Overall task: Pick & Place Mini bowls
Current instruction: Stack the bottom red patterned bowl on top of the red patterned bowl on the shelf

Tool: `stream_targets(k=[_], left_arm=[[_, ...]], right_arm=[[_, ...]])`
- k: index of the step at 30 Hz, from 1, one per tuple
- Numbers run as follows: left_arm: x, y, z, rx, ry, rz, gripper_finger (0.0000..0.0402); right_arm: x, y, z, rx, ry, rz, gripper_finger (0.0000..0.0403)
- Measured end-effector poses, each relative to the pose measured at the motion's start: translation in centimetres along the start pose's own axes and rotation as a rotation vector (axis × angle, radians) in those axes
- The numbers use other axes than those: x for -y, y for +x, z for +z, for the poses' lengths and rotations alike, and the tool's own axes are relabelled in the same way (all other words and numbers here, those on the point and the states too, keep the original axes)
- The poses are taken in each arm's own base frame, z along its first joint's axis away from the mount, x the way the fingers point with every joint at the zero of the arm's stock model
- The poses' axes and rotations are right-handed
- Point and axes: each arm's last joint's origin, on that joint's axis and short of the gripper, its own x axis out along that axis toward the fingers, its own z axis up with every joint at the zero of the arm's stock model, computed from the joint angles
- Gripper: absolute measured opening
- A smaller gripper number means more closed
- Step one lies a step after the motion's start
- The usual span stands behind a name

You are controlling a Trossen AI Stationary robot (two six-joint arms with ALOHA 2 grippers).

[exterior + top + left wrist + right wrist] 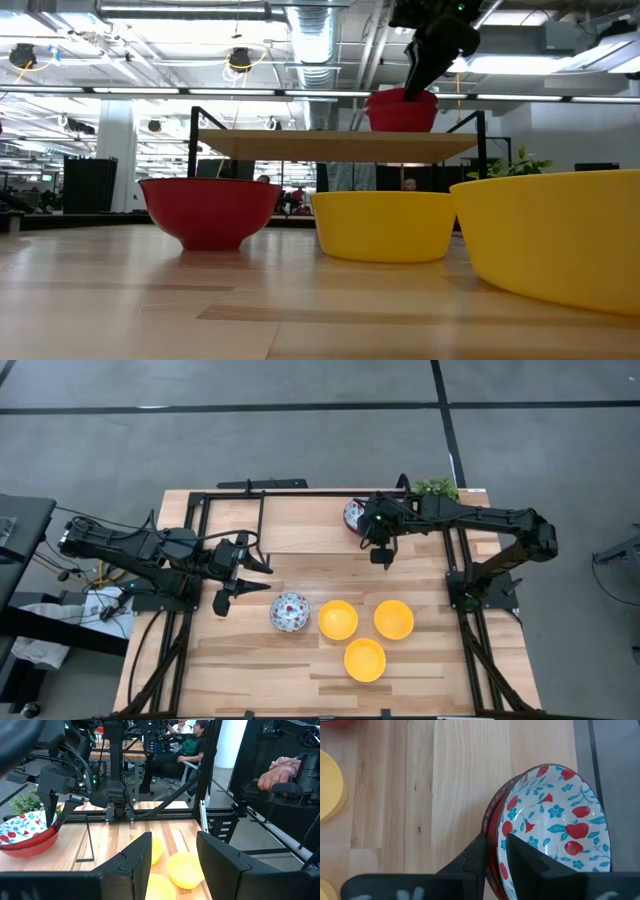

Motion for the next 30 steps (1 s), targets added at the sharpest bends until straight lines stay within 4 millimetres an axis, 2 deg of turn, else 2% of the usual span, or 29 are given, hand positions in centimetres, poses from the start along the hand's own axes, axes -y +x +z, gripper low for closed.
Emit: stream_targets(k=[8,20,30], left_arm=[[0.0,0.0,0.0,0.0,0.0,0.0,0.0154],[0.0,0.0,0.0,0.0,0.0,0.0,0.0154],[0.0,0.0,0.0,-0.001,0.0,0.0,0.0154]], right_arm=[[0.0,0.0,0.0,-0.002,0.001,-0.012,0.0075],[0.0,-0.3,-0.1,0.002,0.001,-0.016,0.0179],[0.2,-1.6,0.3,0.04,0.003,-0.028,0.0188]])
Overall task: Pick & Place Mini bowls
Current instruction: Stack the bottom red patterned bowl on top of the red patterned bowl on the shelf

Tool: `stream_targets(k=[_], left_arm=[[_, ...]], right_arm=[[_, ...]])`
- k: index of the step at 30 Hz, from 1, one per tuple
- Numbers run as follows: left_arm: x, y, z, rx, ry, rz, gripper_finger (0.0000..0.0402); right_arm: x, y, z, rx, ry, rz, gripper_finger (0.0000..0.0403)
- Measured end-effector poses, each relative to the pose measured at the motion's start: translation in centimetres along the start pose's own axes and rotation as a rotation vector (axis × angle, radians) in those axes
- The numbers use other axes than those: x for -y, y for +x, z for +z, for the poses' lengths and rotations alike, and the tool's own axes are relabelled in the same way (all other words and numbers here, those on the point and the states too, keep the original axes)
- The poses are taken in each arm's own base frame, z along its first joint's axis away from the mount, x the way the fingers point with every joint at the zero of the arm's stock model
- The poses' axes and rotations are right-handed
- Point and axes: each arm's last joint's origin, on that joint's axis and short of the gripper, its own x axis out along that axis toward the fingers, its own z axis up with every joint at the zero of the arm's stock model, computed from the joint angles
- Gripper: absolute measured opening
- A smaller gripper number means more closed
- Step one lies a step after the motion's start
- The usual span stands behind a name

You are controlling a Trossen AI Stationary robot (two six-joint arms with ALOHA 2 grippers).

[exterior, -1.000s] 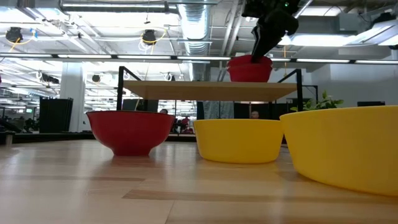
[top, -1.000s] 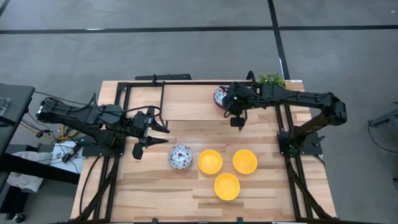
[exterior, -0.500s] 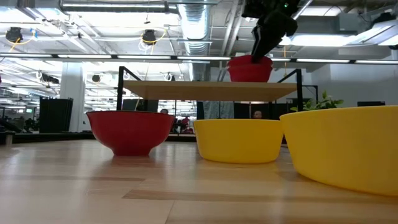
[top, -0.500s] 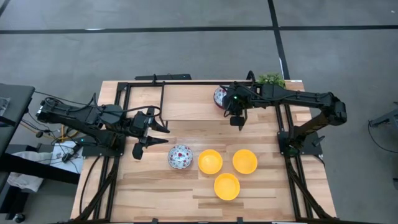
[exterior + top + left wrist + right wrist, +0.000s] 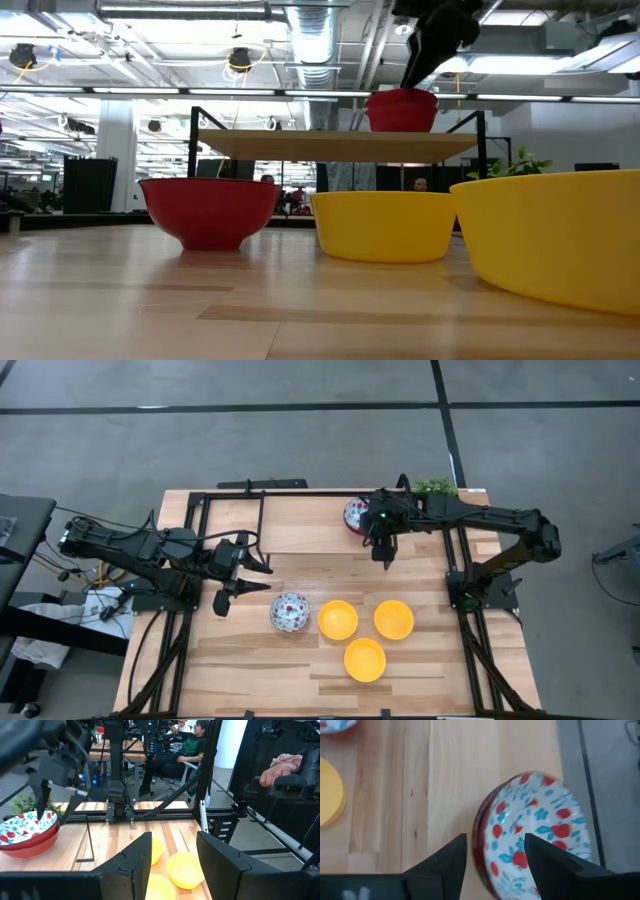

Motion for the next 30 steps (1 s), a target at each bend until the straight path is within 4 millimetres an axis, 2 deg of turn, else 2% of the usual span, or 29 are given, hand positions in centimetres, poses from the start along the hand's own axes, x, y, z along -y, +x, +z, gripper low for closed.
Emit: stream_targets(k=[9,16,21,30], left_arm=[[0.0,0.0,0.0,0.0,0.0,0.0,0.0154],[0.0,0.0,0.0,0.0,-0.098,0.0,0.0154],[0.0,0.0,0.0,0.0,-0.12,0.0,0.0154],[0.0,0.0,0.0,-0.001,-0.116,0.0,0.0154]], right_arm=[[0.9,-3.6,2.0,0.096,0.003,-0.025,0.0175],[0.3,-6.8,3.2,0.159,-0.036,-0.008,0.0161],[-0.6,-7.9,3.1,0.147,-0.065,0.023,0.015],[-0.6,-9.2,2.5,0.157,0.064,0.0,0.0137]])
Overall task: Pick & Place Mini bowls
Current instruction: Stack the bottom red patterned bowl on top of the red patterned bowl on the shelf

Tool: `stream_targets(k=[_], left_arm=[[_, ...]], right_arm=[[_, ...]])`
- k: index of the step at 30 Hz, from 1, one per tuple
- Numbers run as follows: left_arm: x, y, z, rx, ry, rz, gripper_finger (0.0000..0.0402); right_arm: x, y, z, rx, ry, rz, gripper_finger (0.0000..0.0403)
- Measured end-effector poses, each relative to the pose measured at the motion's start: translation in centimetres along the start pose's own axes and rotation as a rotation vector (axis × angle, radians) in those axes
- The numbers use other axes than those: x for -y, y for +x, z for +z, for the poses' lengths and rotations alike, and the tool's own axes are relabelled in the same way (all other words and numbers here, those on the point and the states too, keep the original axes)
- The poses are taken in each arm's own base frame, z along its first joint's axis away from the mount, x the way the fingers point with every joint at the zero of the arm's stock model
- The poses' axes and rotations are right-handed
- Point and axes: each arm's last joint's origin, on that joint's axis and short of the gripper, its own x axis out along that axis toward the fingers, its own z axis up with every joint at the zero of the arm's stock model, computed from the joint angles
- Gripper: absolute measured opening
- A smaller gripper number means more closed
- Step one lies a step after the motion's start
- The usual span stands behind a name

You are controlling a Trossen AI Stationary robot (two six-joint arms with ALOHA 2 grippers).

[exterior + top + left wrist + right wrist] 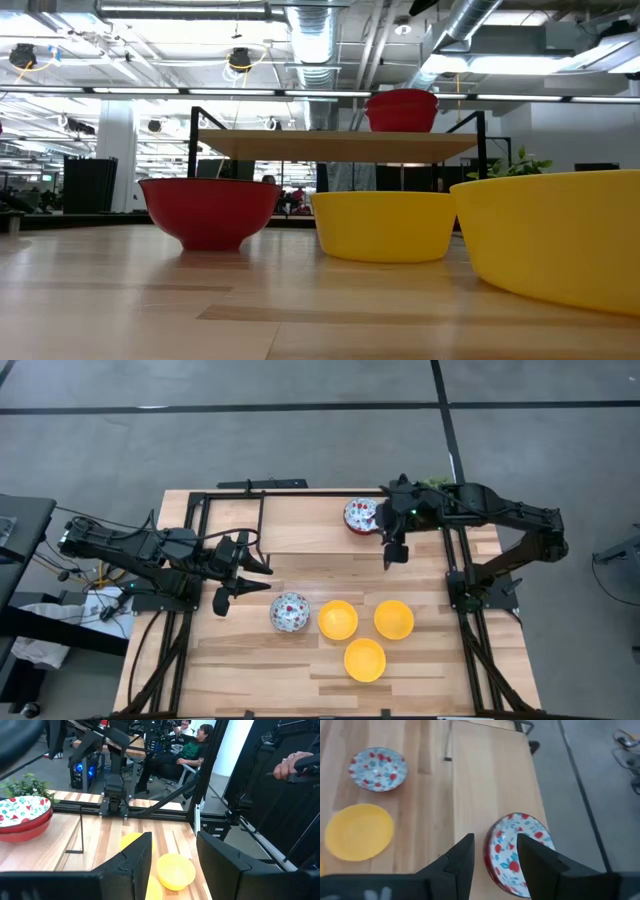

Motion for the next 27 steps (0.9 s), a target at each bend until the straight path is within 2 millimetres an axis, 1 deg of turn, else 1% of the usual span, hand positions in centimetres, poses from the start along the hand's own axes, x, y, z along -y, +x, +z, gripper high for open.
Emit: stream_targets(k=[3,11,13,19,23,27], left_arm=[[0.0,0.0,0.0,0.0,0.001,0.0,0.0154],[0.0,0.0,0.0,-0.002,0.004,0.0,0.0154],[0.0,0.0,0.0,-0.001,0.004,0.0,0.0154],[0.0,0.0,0.0,-0.003,0.004,0.0,0.0154],[0.0,0.0,0.0,-0.003,0.004,0.0,0.0154],[0.0,0.0,0.0,-0.003,0.004,0.0,0.0154]], right_arm=[[0.0,0.4,-0.2,-0.022,0.015,-0.056,0.0134],[-0.7,4.4,-2.1,-0.127,0.083,-0.281,0.0134],[-0.9,5.1,-2.5,-0.136,0.102,-0.312,0.0134],[-2.0,6.1,-3.0,-0.136,0.122,-0.32,0.0134],[-2.8,6.3,-2.9,-0.119,0.109,-0.306,0.0133],[-3.1,6.4,-2.9,-0.107,0.125,-0.301,0.0134]])
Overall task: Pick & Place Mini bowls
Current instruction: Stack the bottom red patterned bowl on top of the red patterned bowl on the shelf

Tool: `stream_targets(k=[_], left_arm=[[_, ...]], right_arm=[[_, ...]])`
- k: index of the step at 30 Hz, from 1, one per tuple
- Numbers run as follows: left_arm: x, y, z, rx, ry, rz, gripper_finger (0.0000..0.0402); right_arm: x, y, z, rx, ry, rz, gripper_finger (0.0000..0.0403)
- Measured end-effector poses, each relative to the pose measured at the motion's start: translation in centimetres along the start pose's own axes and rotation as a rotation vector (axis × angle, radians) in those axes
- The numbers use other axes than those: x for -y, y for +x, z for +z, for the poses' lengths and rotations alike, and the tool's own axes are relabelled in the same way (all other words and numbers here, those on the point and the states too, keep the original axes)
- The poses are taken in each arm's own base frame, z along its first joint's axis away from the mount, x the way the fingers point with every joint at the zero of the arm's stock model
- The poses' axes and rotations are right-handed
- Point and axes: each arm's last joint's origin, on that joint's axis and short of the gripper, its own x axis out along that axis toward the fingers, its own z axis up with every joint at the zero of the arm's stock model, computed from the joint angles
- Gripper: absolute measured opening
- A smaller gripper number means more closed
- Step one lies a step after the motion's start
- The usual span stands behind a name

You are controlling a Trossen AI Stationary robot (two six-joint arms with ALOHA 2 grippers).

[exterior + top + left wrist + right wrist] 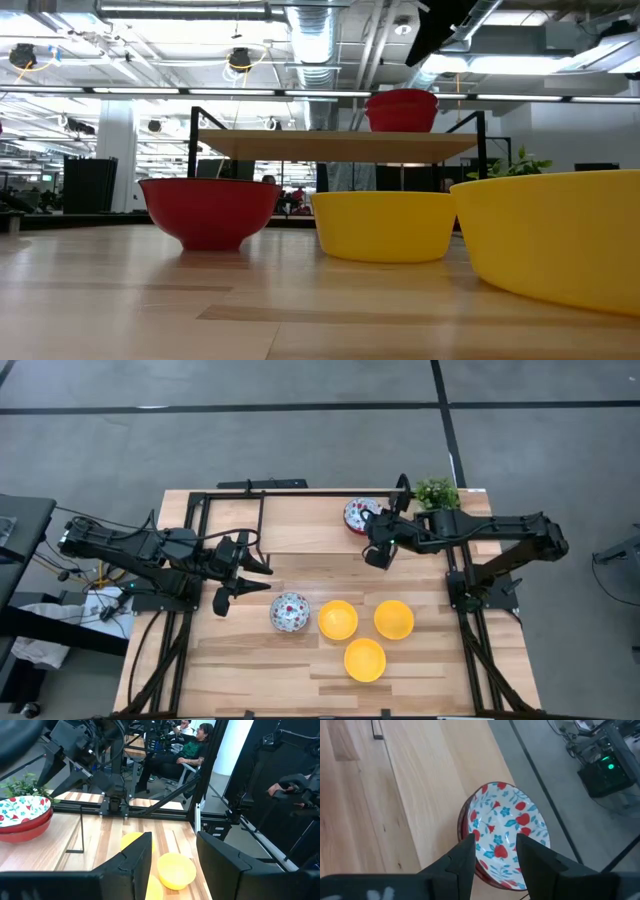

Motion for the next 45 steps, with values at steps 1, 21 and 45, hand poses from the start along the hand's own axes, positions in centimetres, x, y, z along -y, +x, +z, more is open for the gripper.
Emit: stream_targets(k=[1,21,45], left_arm=[[0.0,0.0,0.0,0.0,0.0,0.0,0.0154],[0.0,0.0,0.0,0.0,0.0,0.0,0.0154],[0.0,0.0,0.0,0.002,-0.001,0.0,0.0154]], right_arm=[[-0.1,0.0,0.0,-0.001,-0.003,-0.001,0.0134],[-0.8,1.3,-1.2,-0.04,-0.027,-0.027,0.0134],[-1.0,1.3,-1.2,-0.041,-0.027,0.016,0.0133]])
